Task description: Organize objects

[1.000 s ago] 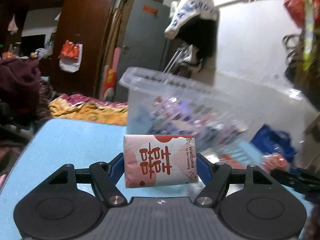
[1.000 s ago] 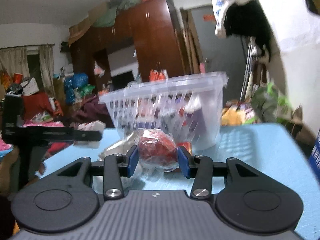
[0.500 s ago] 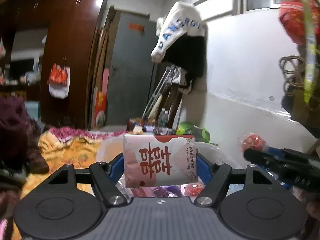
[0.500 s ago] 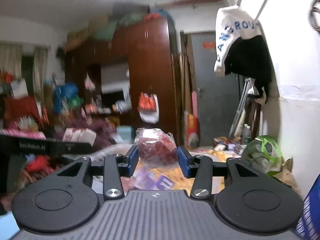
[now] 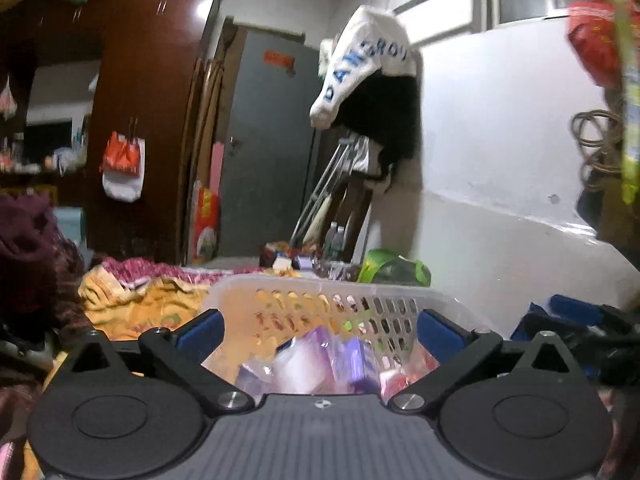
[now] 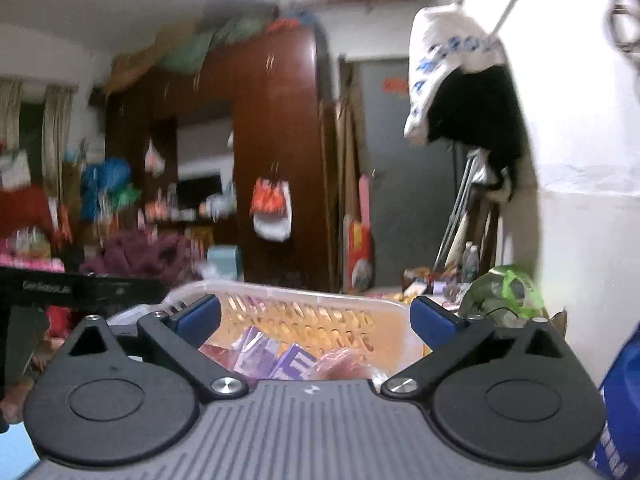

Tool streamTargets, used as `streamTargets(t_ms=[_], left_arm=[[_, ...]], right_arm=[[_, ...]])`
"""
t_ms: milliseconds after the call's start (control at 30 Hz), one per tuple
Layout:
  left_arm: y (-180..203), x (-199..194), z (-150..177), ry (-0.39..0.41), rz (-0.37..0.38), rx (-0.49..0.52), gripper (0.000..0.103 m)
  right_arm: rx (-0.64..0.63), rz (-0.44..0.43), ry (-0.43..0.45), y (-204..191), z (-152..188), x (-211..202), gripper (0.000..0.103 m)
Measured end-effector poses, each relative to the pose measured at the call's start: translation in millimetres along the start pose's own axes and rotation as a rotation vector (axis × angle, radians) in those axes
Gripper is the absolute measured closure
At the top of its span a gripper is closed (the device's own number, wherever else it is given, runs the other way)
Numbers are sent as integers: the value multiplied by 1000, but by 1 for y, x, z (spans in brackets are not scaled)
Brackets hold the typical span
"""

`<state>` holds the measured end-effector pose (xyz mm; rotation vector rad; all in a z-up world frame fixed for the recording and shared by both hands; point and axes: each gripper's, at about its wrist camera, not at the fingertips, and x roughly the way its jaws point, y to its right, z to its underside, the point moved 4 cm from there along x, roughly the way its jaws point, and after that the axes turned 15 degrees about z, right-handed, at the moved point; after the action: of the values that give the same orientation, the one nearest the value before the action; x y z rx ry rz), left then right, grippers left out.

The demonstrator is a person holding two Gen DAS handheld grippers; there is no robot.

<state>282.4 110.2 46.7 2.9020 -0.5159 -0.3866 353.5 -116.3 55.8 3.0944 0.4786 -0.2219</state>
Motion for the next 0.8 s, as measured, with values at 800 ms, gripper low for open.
streamTargets(t_ms=[800], left_arm=[[-36, 14, 107, -341, -139, -73, 10]], right_arm=[[-183, -67, -387, 0, 103, -7, 31]])
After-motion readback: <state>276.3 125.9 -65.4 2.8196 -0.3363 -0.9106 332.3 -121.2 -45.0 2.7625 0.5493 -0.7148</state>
